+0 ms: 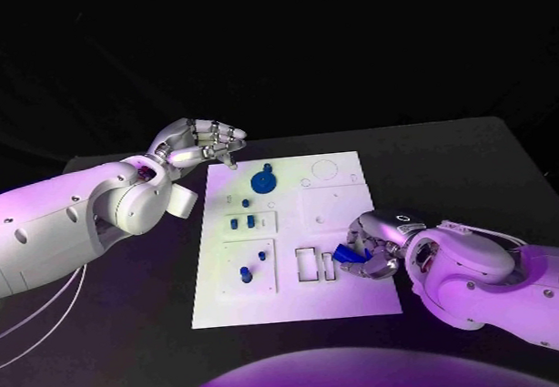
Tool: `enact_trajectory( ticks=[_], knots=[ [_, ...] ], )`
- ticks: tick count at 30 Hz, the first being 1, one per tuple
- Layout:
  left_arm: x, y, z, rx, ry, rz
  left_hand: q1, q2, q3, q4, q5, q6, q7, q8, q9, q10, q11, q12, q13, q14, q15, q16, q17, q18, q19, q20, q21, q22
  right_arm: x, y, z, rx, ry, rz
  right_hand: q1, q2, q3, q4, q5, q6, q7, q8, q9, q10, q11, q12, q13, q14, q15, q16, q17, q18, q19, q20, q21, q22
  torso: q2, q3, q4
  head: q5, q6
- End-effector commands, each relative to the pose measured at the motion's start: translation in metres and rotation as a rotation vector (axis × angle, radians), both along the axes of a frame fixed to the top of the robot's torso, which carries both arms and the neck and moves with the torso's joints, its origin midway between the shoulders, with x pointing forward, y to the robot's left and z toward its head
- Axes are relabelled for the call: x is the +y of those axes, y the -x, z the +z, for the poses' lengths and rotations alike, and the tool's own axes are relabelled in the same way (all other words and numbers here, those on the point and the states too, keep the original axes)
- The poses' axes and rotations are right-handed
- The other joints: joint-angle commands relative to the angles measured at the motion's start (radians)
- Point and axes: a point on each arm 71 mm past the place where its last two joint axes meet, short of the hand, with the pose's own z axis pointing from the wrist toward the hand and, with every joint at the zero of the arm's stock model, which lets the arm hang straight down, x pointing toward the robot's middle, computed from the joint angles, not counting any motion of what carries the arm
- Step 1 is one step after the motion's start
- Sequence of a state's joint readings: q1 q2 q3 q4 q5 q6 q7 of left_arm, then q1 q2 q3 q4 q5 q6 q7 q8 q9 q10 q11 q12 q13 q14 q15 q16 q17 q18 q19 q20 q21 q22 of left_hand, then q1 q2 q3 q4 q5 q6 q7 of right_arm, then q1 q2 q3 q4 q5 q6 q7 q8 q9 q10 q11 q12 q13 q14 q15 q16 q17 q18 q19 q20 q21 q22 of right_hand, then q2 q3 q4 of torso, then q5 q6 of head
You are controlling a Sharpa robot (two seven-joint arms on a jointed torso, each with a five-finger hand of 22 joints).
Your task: Assemble the parts on the task board
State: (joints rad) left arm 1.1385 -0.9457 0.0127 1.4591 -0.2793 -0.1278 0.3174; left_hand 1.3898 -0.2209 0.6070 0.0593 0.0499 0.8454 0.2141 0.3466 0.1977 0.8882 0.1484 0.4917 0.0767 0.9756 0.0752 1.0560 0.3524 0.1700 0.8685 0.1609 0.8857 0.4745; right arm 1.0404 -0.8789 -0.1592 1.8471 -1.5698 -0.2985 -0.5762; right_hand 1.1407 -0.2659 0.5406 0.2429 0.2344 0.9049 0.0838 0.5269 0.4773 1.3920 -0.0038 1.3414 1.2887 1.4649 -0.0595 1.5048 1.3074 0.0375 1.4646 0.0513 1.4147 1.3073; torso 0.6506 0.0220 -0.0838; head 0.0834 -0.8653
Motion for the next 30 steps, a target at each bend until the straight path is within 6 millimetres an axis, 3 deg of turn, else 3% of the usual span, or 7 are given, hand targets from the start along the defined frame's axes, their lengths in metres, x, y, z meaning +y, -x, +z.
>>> enact_trajectory(
  ticks=[1,4,17,30],
  knots=[
    [-0.002,0.000,0.001,0.004,0.011,-0.017,-0.004,0.005,-0.004,-0.002,0.005,-0.006,-0.002,0.003,-0.001,-0.006,0.000,0.003,0.000,-0.008,-0.002,-0.004,-0.001,0.014,-0.002,0.005,-0.004,-0.001,-0.003,0.001,0.001,-0.016,-0.026,-0.029,0.052,0.055,0.012,-0.002,-0.001,0.025,-0.015,0.047,0.019,0.011,-0.002,0.007,0.009,0.076,-0.009,0.007,0.114,-0.008,0.060,-0.010,0.009,0.225,-0.001,0.0002,-0.0008,0.001,0.000],
    [-0.002,0.000,0.000,0.005,0.010,-0.017,-0.004,0.005,-0.004,-0.002,0.005,-0.006,-0.002,0.003,-0.001,-0.006,0.000,0.003,0.000,-0.008,-0.002,-0.004,-0.001,0.014,-0.002,0.005,-0.004,-0.001,-0.005,0.003,0.003,-0.010,-0.076,-0.053,0.047,0.045,0.014,-0.003,-0.001,0.032,-0.019,0.057,0.023,0.015,-0.005,0.010,0.014,0.078,-0.011,0.010,0.122,-0.009,0.062,-0.012,0.016,0.226,-0.001,-0.0002,-0.0007,0.000,0.001],
    [-0.003,0.000,0.000,0.010,0.009,-0.021,-0.006,0.006,-0.004,0.000,0.005,-0.006,-0.002,0.003,-0.001,-0.006,0.000,0.004,0.000,-0.008,-0.002,-0.004,-0.001,0.014,-0.002,0.006,-0.005,-0.002,-0.002,0.005,0.014,0.045,-0.255,-0.123,0.041,0.055,0.037,0.000,-0.001,0.048,-0.031,0.077,0.032,0.039,-0.015,0.035,0.046,0.082,-0.020,0.018,0.141,-0.014,0.070,-0.019,0.040,0.233,-0.001,-0.0017,0.0011,-0.002,0.006],
    [-0.005,0.000,0.000,0.013,0.008,-0.027,-0.007,0.006,-0.004,0.000,0.005,-0.006,-0.002,0.003,-0.001,-0.007,0.000,0.004,0.000,-0.008,-0.002,-0.004,-0.001,0.013,-0.003,0.006,-0.005,-0.002,0.015,0.007,0.012,0.160,-0.271,-0.103,0.026,0.057,0.045,0.006,-0.002,0.052,-0.033,0.084,0.035,0.050,-0.018,0.045,0.061,0.083,-0.022,0.021,0.146,-0.014,0.071,-0.022,0.042,0.233,0.000,-0.0018,0.0009,-0.003,0.005]
  ],
)
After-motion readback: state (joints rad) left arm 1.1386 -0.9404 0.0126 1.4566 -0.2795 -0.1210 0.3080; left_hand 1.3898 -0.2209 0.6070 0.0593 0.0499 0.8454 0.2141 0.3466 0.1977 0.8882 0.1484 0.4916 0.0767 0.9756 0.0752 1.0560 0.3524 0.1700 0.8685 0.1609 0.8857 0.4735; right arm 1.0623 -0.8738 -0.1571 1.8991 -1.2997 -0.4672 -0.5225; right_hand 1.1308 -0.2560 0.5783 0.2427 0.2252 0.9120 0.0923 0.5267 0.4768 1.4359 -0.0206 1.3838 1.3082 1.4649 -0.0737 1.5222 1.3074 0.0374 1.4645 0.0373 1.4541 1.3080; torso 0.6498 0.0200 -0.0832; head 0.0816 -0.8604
